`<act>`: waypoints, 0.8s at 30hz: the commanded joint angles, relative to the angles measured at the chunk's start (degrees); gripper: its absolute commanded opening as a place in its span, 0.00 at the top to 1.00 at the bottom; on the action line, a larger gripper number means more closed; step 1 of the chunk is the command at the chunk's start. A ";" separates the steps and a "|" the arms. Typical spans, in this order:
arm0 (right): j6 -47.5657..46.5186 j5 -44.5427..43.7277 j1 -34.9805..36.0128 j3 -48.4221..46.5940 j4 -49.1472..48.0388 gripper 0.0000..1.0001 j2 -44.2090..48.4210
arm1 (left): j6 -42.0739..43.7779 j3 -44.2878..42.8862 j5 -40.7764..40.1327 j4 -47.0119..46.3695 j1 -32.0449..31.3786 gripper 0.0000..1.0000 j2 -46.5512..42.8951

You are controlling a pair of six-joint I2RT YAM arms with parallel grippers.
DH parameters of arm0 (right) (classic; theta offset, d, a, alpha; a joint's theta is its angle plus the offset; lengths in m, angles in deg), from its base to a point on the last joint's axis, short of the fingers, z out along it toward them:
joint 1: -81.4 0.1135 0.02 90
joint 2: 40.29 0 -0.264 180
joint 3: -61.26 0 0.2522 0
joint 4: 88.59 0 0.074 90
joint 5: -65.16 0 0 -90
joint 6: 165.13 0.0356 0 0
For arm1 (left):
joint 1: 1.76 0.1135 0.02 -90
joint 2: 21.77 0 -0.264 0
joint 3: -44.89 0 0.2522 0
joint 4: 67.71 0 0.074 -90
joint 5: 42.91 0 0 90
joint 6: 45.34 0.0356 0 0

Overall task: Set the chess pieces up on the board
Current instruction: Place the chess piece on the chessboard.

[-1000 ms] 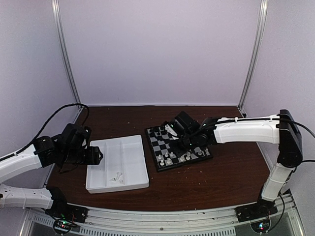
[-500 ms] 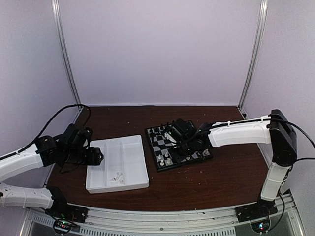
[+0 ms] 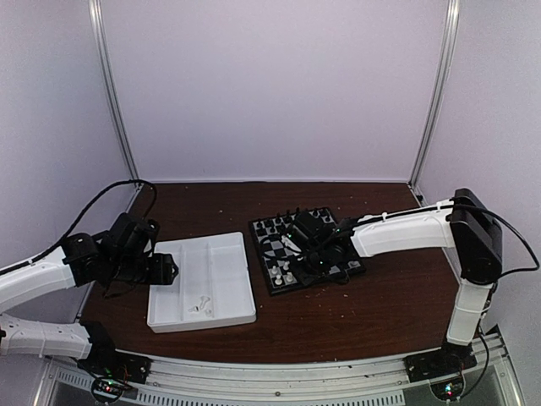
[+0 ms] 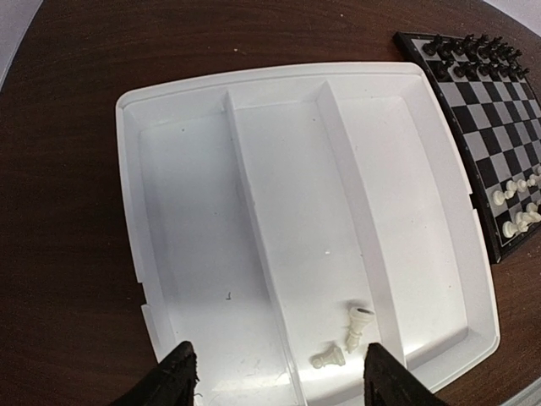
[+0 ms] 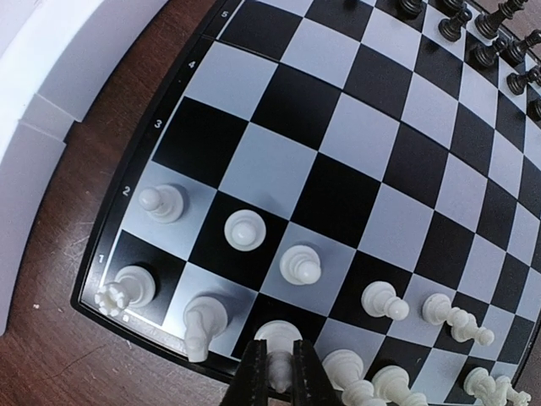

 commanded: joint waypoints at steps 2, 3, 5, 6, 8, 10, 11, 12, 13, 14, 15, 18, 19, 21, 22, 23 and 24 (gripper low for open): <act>0.98 0.49 -0.05 0.44 -0.89 0.94 -0.86 | -0.33 -0.81 0.31 -2.57 0.43 0.32 0.54; 1.00 0.55 -0.05 0.45 -0.90 0.94 -0.93 | -0.33 -0.77 0.42 -2.72 0.43 0.32 0.70; 0.98 0.60 -0.01 0.36 -0.84 0.92 -1.08 | -0.38 -0.77 0.50 -2.92 0.43 0.32 0.98; 0.95 0.57 -0.05 0.31 -0.78 0.90 -1.12 | -0.32 -0.75 0.58 -2.92 0.43 0.32 1.08; 0.87 0.56 -0.05 0.04 -0.50 0.82 -0.98 | -0.24 -0.77 0.63 -2.92 0.43 0.32 1.26; 0.75 0.45 -0.05 -0.23 -0.19 0.80 -0.56 | -0.22 -0.72 0.68 -2.92 0.43 0.32 1.17; 0.67 0.32 -0.05 -0.37 -0.06 0.80 -0.40 | -0.26 -0.68 0.66 -2.98 0.43 0.32 1.16; 0.58 0.17 -0.05 -0.54 0.28 0.80 -0.16 | -0.30 -0.69 0.63 -2.98 0.43 0.32 1.13; 0.49 0.01 -0.01 -0.71 0.57 0.80 0.09 | -0.28 -0.73 0.61 -3.01 0.43 0.32 1.07; 0.35 -0.14 -0.05 -0.92 0.91 0.79 0.32 | -0.30 -0.72 0.64 -3.01 0.43 0.32 1.13; 0.24 -0.25 -0.05 -1.11 1.20 0.79 0.75 | -0.27 -0.69 0.70 -3.01 0.43 0.32 1.17; -0.32 -0.83 -0.05 -1.75 2.20 0.79 2.25 | -0.31 -0.68 0.68 -3.01 0.43 0.32 1.23; -0.52 -1.06 -0.05 -2.06 2.67 0.79 2.80 | -0.31 -0.66 0.68 -3.01 0.43 0.32 1.26; -0.96 -1.60 -0.05 -3.27 4.07 0.79 4.13 | -0.26 -0.68 0.77 -3.01 0.43 0.32 1.24; -1.24 -1.73 -0.05 -3.77 4.58 0.79 4.86 | -0.19 -0.68 0.77 -3.01 0.48 0.32 1.26; -1.54 -1.87 -0.05 -4.18 4.77 0.79 5.85 | -0.20 -0.68 0.78 -3.02 0.45 0.32 1.16; -1.89 -1.98 -0.07 -4.39 4.83 0.78 6.81 | -0.21 -0.68 0.81 -3.01 0.48 0.32 1.21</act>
